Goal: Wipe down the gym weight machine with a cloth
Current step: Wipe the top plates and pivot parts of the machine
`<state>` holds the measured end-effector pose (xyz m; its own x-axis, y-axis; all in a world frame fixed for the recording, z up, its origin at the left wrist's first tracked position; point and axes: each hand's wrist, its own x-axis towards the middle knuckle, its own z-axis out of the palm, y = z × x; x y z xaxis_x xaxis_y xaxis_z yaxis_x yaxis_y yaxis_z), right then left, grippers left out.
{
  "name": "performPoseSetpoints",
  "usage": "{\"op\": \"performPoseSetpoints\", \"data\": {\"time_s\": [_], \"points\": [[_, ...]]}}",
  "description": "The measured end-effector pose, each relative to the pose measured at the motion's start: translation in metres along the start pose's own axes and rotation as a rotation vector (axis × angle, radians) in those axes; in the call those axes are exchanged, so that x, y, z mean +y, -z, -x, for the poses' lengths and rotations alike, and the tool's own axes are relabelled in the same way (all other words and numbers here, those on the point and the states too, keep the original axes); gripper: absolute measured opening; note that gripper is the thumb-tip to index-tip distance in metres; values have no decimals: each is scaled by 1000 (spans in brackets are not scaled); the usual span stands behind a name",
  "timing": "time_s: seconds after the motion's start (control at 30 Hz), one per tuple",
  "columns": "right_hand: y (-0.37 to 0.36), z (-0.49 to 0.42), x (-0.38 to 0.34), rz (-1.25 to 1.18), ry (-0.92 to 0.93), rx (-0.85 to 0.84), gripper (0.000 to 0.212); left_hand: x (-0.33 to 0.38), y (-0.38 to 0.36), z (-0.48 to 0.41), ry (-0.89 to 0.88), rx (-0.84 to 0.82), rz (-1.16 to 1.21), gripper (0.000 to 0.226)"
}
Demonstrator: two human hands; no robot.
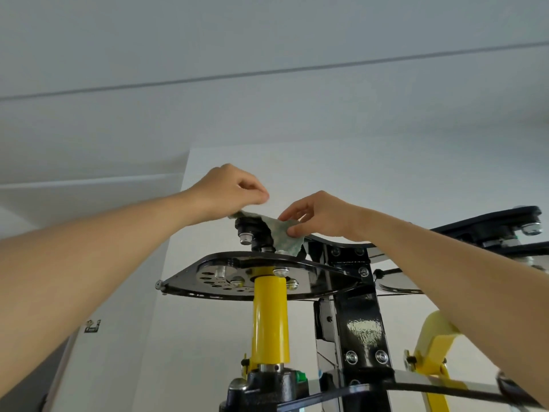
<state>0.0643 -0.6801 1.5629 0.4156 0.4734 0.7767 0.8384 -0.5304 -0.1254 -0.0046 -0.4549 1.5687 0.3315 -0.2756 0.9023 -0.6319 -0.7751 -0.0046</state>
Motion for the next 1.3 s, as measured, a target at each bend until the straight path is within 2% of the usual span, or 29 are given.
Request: {"op": "performPoseSetpoints", "data": {"time_s": [0.07, 0.17, 0.37, 0.6, 0.87, 1.03, 1.3], "points": [[2, -1, 4, 90, 32, -1, 27, 13, -11, -4, -39, -142, -152, 13], [7, 0, 10, 217, 69, 1, 27, 20, -24, -13, -43, -196, -369, 7], [24, 2, 31, 432, 27, -50, 31, 37, -55, -28, -7, -268, -527, 21], [43, 7, 53, 501, -42, -64, 30, 58, -90, -48, 34, -300, -616, 21], [78, 30, 83, 743, -148, -108, 30, 68, -144, -66, 23, -341, -498, 25], [114, 54, 87, 855, -149, -131, 21, 81, -183, -79, 44, -330, -305, 25], [165, 85, 83, 842, -227, -111, 17, 108, -224, -99, -50, -290, 9, 20]]}}
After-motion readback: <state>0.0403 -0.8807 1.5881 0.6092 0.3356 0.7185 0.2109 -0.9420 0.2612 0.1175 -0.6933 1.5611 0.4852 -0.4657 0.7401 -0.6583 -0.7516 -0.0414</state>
